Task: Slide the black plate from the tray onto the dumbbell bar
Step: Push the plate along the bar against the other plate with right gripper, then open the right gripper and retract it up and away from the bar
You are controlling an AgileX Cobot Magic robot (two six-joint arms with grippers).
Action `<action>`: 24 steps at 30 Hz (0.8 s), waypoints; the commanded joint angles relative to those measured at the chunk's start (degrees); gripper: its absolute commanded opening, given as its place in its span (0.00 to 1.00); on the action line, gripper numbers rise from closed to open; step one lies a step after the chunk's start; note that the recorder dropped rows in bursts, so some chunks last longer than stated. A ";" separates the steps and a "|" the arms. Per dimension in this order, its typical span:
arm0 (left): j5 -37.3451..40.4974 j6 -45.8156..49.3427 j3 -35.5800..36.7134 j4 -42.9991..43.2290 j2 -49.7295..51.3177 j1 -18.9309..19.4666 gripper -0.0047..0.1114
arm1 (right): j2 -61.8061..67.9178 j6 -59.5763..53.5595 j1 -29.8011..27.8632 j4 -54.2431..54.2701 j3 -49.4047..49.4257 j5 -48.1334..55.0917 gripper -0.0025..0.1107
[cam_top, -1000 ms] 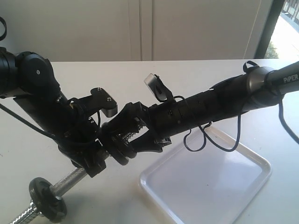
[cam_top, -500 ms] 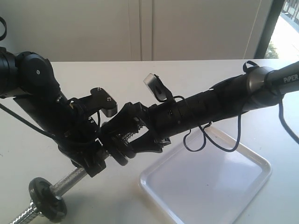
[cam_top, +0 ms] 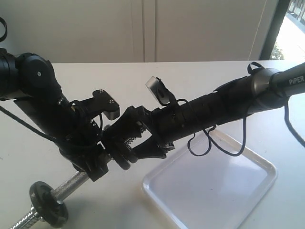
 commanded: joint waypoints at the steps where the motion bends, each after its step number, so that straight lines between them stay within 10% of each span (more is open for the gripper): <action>1: -2.14 -0.93 -1.04 -5.21 -2.24 -0.06 0.04 | -1.11 2.26 0.53 -0.04 -0.11 6.30 0.90; 24: -2.47 -1.44 -1.04 -5.21 -2.24 -0.06 0.04 | -1.11 8.54 -4.52 -0.77 -0.35 6.30 0.90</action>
